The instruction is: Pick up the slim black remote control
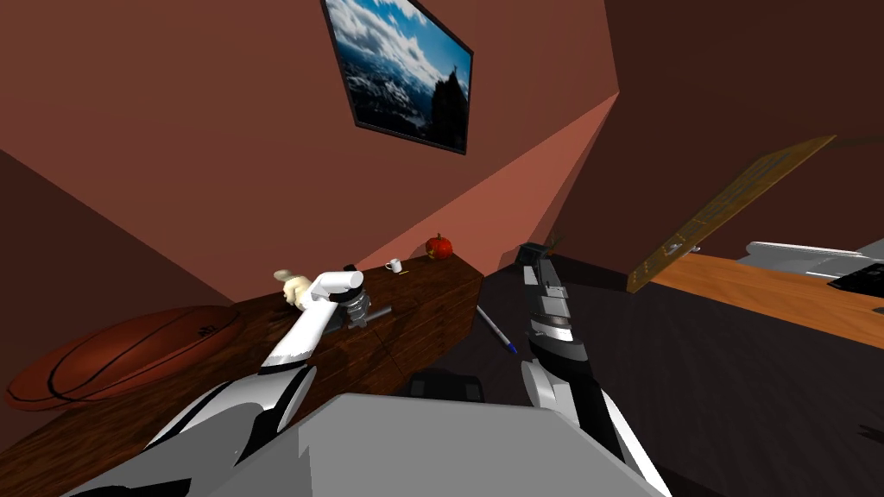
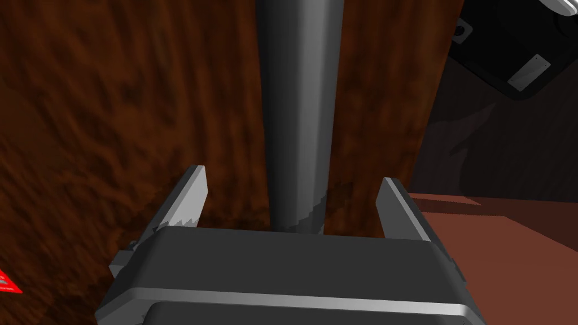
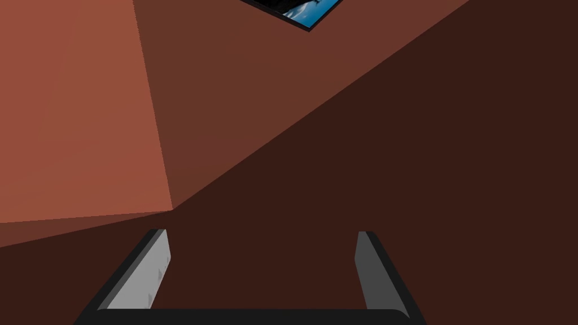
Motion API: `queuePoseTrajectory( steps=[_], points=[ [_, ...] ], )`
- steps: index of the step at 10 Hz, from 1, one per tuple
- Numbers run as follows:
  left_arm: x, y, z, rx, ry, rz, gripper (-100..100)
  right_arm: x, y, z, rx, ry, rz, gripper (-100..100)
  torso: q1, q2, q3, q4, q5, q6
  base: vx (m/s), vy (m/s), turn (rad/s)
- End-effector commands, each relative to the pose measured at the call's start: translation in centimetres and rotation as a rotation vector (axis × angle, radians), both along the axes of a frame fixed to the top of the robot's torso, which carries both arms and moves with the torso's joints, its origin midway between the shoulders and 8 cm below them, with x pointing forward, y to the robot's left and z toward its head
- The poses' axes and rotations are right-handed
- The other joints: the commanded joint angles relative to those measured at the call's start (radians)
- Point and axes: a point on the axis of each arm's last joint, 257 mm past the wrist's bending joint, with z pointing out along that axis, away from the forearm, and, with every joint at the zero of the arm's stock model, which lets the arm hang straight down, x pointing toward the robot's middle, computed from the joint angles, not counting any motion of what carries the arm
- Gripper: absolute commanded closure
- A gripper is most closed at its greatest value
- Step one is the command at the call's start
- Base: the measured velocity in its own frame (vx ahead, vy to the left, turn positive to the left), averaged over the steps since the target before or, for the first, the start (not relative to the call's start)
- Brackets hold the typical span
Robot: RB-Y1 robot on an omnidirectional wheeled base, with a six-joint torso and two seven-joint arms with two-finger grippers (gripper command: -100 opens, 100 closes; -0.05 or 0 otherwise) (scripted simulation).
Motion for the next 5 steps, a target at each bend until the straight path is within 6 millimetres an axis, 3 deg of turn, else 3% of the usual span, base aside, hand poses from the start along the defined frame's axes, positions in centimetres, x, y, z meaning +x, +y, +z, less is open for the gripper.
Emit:
queuePoseTrajectory(
  steps=[1,4,5],
  points=[
    [0.0,0.0,-1.0,0.000,-0.001,0.001,-100,0.0,0.0,0.0,0.000,0.000,0.000,0,0.000,0.000,0.000,0.000,0.000,0.000,0.000,0.000,0.000],
    [-0.1,-0.1,-2.4,0.000,-0.002,0.001,-100,0.0,0.0,0.0,0.000,0.000,0.000,0,0.001,0.000,0.000,0.000,0.000,0.000,0.005,0.007,-0.004],
    [-0.2,0.0,-2.1,0.000,0.000,0.002,-100,0.0,0.0,0.0,0.000,0.000,0.000,0,0.001,0.000,0.000,0.000,0.000,0.000,0.000,0.000,0.000]
  ],
)
